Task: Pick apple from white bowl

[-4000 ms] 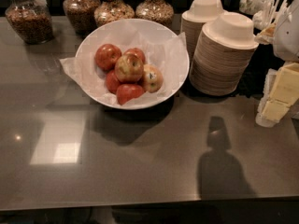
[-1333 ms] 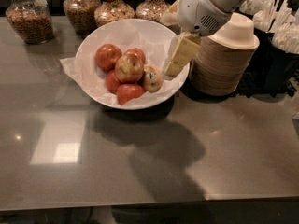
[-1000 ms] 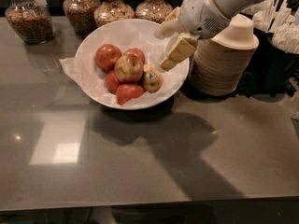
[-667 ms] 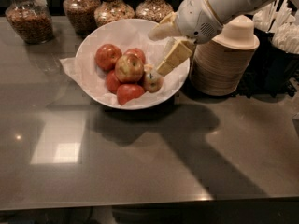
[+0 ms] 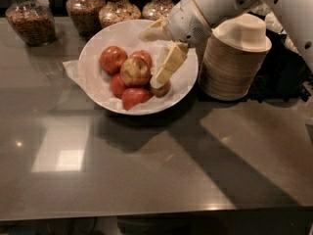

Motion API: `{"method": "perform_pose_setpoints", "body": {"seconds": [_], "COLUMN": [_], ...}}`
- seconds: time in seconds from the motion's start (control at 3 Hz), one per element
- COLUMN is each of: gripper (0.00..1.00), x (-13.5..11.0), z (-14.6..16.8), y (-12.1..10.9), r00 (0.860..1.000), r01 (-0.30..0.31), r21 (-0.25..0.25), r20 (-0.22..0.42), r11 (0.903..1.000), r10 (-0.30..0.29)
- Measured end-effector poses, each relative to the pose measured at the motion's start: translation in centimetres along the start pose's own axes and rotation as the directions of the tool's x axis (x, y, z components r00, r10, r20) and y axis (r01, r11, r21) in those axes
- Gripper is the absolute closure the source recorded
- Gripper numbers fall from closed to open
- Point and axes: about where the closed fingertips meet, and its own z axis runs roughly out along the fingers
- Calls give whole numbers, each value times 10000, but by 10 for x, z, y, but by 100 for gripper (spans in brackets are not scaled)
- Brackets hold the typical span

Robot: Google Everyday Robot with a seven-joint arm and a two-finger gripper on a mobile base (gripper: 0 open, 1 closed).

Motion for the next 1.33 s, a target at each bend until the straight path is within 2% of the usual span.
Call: {"method": "perform_pose_setpoints", "body": {"seconds": [0.67, 1.33], "gripper": [19, 20], "x": [-6, 5], "z": [32, 52], "y": [-6, -9], "r00": [9995, 10000], "r01": [299, 3], "r21": [-875, -1305], "r20": [95, 74], "r11": [9957, 9915], "r10": [-292, 7]}}
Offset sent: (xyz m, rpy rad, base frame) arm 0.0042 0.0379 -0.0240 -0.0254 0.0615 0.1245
